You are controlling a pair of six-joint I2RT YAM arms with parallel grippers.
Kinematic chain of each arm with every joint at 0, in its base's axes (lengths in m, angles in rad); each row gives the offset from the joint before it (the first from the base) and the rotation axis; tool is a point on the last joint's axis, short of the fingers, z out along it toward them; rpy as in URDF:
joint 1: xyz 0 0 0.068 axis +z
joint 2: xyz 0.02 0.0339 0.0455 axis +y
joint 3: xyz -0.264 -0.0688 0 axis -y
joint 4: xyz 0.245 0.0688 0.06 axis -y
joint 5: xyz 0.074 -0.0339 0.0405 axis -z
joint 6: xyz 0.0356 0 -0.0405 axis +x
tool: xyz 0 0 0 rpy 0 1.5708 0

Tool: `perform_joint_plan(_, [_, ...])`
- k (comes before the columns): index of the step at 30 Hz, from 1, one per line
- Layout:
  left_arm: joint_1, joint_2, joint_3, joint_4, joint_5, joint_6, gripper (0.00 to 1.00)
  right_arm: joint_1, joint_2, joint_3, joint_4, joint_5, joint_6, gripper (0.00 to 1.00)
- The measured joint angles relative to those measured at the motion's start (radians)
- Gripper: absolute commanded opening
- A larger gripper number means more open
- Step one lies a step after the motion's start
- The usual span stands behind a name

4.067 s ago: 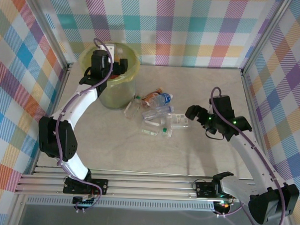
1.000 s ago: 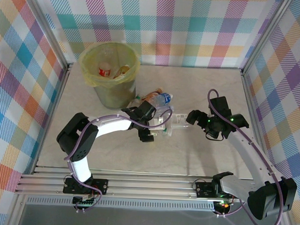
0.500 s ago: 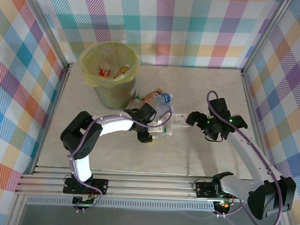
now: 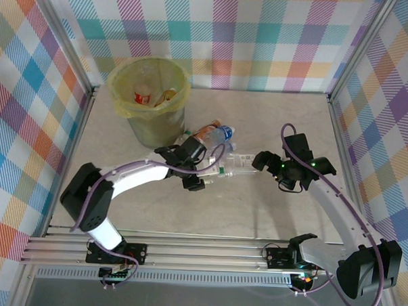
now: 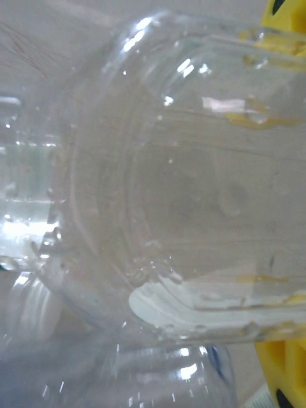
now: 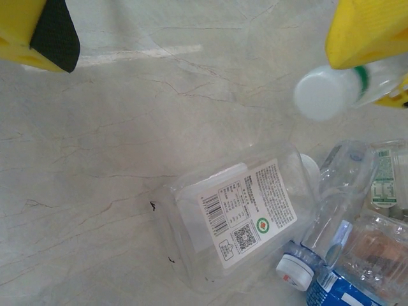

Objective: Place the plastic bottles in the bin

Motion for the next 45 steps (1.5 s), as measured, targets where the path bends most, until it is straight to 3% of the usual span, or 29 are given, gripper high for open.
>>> perform_joint_plan(11, [0.018, -0.312, 0.038, 0.006, -0.166, -0.241, 0.29, 0.000, 0.000, 0.000, 0.031, -0.015, 0.003, 1.00])
perform_joint_plan(18, [0.187, -0.330, 0.248, 0.011, -0.248, -0.450, 0.30, 0.000, 0.000, 0.000, 0.038, -0.019, 0.003, 1.00])
perform_joint_plan(23, [0.322, -0.271, 0.398, 0.019, -0.262, -0.560, 0.30, 0.000, 0.000, 0.000, 0.038, -0.023, 0.003, 1.00])
perform_joint_plan(30, [0.452, -0.061, 0.617, -0.021, -0.261, -0.625, 0.30, 0.000, 0.000, 0.000, 0.038, -0.023, 0.003, 1.00])
perform_joint_plan(45, [0.516, 0.170, 0.751, -0.017, -0.218, -0.577, 0.32, 0.000, 0.000, 0.000, 0.038, -0.023, 0.003, 1.00])
